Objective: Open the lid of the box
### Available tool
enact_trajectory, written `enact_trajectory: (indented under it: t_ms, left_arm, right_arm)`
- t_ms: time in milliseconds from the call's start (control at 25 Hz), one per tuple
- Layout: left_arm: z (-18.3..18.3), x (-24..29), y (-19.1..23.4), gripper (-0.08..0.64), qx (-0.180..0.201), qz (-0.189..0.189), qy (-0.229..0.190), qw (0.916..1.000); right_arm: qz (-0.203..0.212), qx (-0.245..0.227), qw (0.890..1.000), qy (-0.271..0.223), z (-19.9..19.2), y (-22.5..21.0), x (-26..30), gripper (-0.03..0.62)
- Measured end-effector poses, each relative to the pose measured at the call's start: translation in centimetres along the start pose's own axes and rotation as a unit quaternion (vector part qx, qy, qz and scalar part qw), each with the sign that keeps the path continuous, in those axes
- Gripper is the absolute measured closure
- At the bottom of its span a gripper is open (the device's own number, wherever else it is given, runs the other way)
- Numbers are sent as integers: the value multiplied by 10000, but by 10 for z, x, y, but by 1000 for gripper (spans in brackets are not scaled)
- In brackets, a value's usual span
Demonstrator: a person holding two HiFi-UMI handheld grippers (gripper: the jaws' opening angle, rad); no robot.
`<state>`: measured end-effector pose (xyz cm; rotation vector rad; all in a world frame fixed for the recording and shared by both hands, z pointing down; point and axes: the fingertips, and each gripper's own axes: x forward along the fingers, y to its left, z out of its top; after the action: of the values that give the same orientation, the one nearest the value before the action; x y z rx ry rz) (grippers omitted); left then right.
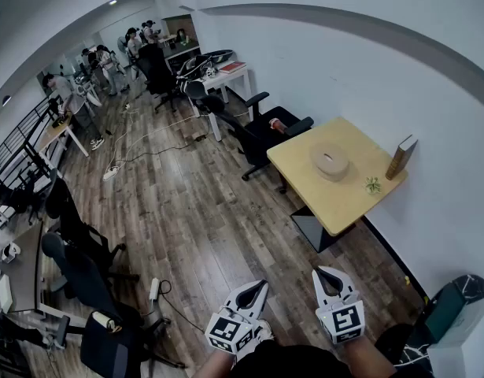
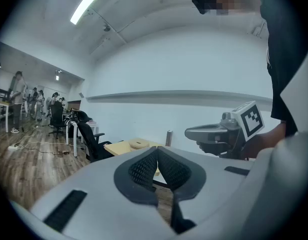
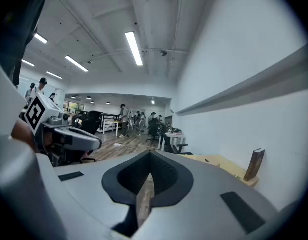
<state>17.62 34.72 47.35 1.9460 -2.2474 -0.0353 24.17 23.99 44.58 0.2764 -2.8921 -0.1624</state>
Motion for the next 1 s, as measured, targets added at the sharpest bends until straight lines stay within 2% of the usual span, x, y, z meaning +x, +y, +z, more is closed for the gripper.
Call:
enact_trajectory:
  t_ms: [80, 280, 480, 640, 840, 1000]
  left_arm:
    - [-1, -4, -9, 541, -82, 9, -23, 10000]
    - [-10, -11, -31, 541, -133, -78, 39, 9999]
    - [-9, -16, -32, 541, -185, 6, -4, 9998]
    - [-4, -16, -22, 541, -176, 58, -36, 9998]
    - [-2, -13, 2, 541, -201, 110, -61, 9997]
    - [1, -13, 25, 541, -232, 77, -100, 9997]
  right_arm:
    - [4, -127, 9999, 28, 0, 3, -9, 572]
    - [177, 28, 9998, -12, 1, 7, -22, 572]
    - [332, 76, 9994, -76, 9, 9, -20, 572]
    - [529, 369, 9978, -180, 14, 12, -10, 571]
    - [805, 64, 9966, -176, 20, 32, 12, 571]
    - [785, 43, 9966, -235, 31, 44, 33, 566]
